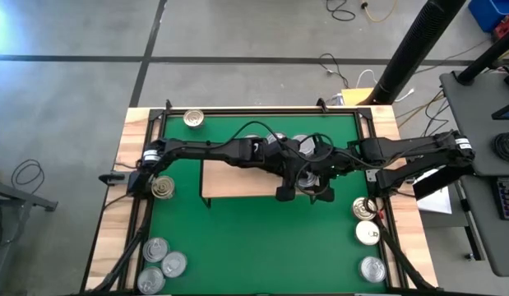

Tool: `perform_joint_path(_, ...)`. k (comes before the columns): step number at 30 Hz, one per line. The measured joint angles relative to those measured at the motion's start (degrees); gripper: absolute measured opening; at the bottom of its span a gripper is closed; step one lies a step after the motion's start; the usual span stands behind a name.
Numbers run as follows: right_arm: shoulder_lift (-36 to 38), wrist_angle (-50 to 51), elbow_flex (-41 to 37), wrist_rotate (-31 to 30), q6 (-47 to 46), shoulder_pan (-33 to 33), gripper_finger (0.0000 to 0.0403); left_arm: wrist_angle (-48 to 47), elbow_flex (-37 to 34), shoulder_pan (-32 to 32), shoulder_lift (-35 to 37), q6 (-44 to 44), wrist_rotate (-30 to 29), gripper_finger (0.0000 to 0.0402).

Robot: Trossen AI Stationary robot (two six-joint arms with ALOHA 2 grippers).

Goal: Stack canned seafood by type on shelf
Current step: Stack the green tuna can on top of the green tuna can on the shelf

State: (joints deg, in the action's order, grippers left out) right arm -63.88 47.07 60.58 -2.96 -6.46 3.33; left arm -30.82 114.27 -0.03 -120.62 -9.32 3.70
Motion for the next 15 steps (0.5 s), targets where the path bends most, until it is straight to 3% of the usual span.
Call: perform_joint_path(15, 0.07, 0.62, -0.07, 1.55, -3.38, 0.00, 0.0400, 0.19, -1.37, -0.36, 0.03, 0.92, 0.00, 0.0000)
